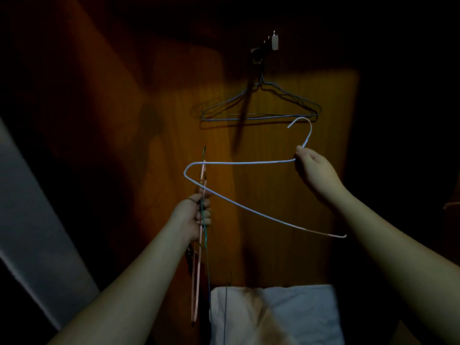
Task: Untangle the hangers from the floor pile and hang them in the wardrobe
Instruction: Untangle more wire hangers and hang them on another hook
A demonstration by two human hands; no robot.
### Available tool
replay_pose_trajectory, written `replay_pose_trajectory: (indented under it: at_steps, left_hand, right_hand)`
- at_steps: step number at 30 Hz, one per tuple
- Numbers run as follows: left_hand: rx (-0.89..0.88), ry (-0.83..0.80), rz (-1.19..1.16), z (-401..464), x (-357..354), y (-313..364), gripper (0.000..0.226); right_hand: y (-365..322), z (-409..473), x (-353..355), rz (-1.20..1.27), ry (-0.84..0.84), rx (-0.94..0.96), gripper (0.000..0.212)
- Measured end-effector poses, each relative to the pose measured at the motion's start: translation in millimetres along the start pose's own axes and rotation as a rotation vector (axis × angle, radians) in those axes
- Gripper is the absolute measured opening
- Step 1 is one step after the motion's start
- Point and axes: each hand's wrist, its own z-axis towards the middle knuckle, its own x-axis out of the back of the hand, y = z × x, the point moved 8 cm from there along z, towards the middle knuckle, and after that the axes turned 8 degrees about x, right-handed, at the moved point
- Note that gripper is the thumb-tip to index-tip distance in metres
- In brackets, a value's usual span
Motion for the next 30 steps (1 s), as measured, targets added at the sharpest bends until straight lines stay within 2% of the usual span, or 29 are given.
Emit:
replay_pose_trajectory:
  at_steps: [5,10,13,16,19,25,30]
  left_hand:
    - [-0.029,0.004,-0.044,1.8,3.6,9.1,0.03]
    - [-0.06,0.072,-0.106,5.4,4.8,25.3,0.031]
    - [-0.084,0.107,-0.151,10.5,1.7,38.4,0.03]
    - [-0.141,0.134,-0.187,15.0,-6.3,56.3,0.028]
    - [-0.206,0.16,-0.156,18.8,-16.5,74.7,0.024]
    - [-0.264,0.165,-0.137,27.1,-34.9,98.4,0.025]
    - [-0.311,0.193,-0.112,32.0,-43.7,115.8,0.021]
  right_hand:
    - [18.9,18.9,7.0,0.113,-0.042,-0.096,0.035]
    - [21.9,59.0,25.4,0.091,-0.009,-0.127,0.036]
    - [24.3,87.1,31.0,-0.026,-0.029,-0.122,0.039]
    - [24.5,115.1,29.9,-0.171,-0.061,-0.09,0.04]
    - [18.6,146.1,26.0,-0.214,-0.071,-0.017,0.038]
    - [18.7,201.6,17.6,-0.206,-0.016,0.031,0.019]
    - [8.2,239.9,13.8,-0.174,0.082,0.116,0.018]
